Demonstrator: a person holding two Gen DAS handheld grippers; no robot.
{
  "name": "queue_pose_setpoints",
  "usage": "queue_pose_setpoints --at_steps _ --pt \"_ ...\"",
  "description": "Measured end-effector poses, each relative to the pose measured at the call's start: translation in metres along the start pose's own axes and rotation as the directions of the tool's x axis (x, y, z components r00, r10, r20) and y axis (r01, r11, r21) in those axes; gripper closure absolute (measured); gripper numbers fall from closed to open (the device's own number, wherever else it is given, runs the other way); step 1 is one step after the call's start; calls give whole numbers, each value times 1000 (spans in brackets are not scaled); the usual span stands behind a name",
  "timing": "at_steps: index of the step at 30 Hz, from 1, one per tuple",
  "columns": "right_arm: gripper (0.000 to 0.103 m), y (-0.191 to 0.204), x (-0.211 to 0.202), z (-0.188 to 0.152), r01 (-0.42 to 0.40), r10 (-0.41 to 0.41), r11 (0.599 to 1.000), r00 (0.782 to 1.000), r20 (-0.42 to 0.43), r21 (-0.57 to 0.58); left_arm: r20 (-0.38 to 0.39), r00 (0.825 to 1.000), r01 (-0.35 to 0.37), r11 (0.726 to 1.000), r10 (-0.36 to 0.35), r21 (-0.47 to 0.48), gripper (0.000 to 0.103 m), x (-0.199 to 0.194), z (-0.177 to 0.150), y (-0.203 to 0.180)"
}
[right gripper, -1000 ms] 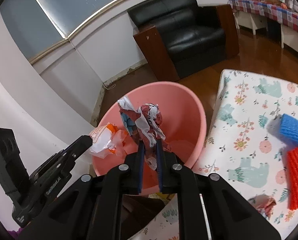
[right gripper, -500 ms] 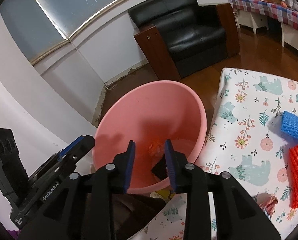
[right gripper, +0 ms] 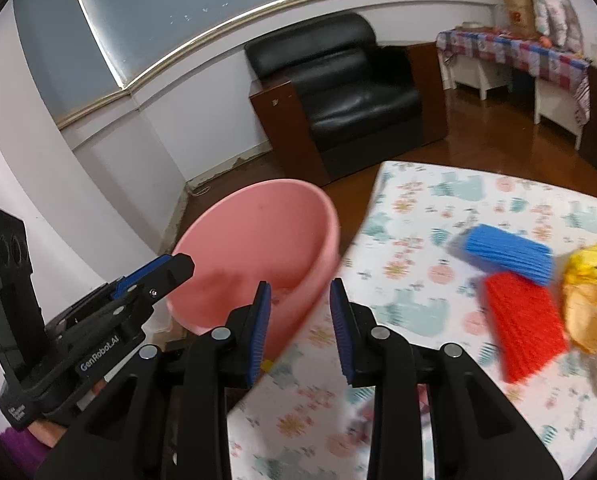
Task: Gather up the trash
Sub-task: 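Carry both items over the pink bin and open both tools to drop them, then move both tools back over the table toward the remaining trash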
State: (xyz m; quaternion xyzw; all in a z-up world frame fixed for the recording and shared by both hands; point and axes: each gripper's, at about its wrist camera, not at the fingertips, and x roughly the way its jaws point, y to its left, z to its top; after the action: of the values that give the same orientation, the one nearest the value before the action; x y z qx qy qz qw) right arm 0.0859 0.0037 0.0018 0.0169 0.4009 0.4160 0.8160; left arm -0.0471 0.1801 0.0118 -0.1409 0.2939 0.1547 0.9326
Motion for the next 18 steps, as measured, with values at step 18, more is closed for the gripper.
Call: queue_pose_setpoints --at_steps 18 --pt "72 -61 -88 -44 92 -100 992 990 104 81 -90 992 96 989 -86 116 76 12 -19 -95"
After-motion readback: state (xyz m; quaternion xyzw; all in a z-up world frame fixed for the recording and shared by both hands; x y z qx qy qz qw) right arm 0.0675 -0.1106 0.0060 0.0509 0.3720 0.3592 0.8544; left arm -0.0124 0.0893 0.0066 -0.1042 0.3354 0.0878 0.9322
